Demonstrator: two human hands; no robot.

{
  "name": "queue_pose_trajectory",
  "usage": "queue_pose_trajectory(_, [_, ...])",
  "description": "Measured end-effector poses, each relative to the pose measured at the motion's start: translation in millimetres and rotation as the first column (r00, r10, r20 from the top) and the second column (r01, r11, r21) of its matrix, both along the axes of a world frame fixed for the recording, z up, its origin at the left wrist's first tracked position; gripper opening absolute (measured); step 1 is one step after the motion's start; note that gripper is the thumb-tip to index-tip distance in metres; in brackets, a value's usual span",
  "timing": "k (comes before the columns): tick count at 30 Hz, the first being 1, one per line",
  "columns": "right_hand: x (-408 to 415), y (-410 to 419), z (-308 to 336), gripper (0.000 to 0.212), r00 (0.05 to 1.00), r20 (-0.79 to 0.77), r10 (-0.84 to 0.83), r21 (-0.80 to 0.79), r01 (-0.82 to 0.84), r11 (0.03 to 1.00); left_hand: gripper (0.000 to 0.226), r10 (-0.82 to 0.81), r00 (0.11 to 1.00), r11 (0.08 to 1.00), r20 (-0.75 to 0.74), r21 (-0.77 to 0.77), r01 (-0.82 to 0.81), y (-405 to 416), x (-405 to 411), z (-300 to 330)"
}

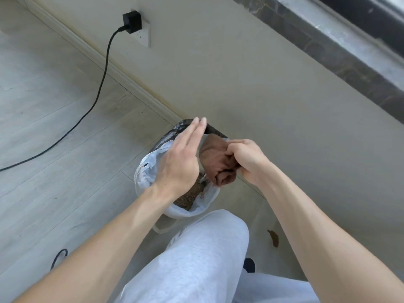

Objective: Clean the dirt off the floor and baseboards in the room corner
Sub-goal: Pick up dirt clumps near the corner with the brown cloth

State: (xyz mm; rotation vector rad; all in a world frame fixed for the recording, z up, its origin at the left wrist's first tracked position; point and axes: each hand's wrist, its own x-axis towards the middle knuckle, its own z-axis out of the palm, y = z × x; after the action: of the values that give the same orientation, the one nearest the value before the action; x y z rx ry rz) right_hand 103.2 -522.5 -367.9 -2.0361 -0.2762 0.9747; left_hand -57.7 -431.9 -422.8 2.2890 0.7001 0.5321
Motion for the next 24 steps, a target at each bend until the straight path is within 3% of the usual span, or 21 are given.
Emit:
queue_pose_trajectory(2, [0,0,1,0.04,1.0,-0.002,-0.001,-0.003,0.001,1.0,0.081,-0.123,0.983,0.99,-0.134,0.059,0.131,0,1,-8])
queue_pose_trajectory(4, [0,-4,1,0.04,1.0,0.004,0.005,-0.001,-0.005,1.0,0.07,-0.054,0.962,0.999,-0.266,-0.025,0.049,10,0,-10])
queue_pose_trajectory(6, [3,-7,0,0.032,1.0,-0.025,0.014,0.033,-0.013,0.999,0.059,0.046,0.996,0.997,-0.081,-0.051,-0.051,16,5,-9])
queue_pose_trajectory(9, [4,-9,3,0.022,0.996,-0.056,0.076,0.113,-0.069,0.991,0.041,-0.023,0.994,0.994,0.103,-0.107,0.034,12,13,6])
queue_pose_trajectory(13, [6,-13,-4,0.015,0.993,-0.041,0.11,0.154,-0.102,0.983,0.019,-0.034,0.992,0.937,0.12,-0.343,0.073,13,22,10])
queue_pose_trajectory(17, [8,-12,-8,0.016,0.995,-0.029,0.097,0.152,-0.091,0.984,0.013,-0.022,0.992,0.926,0.123,-0.371,0.067,11,24,10])
queue_pose_trajectory(22, [1,-7,-13,0.056,0.988,0.063,0.139,0.093,-0.144,0.985,0.012,0.01,0.991,0.912,0.136,-0.408,0.047,10,23,9])
queue_pose_trajectory(24, [-3,-5,-13,0.06,0.986,0.078,0.145,0.076,-0.15,0.986,0.005,0.016,0.992,0.928,0.125,-0.372,0.032,11,21,8])
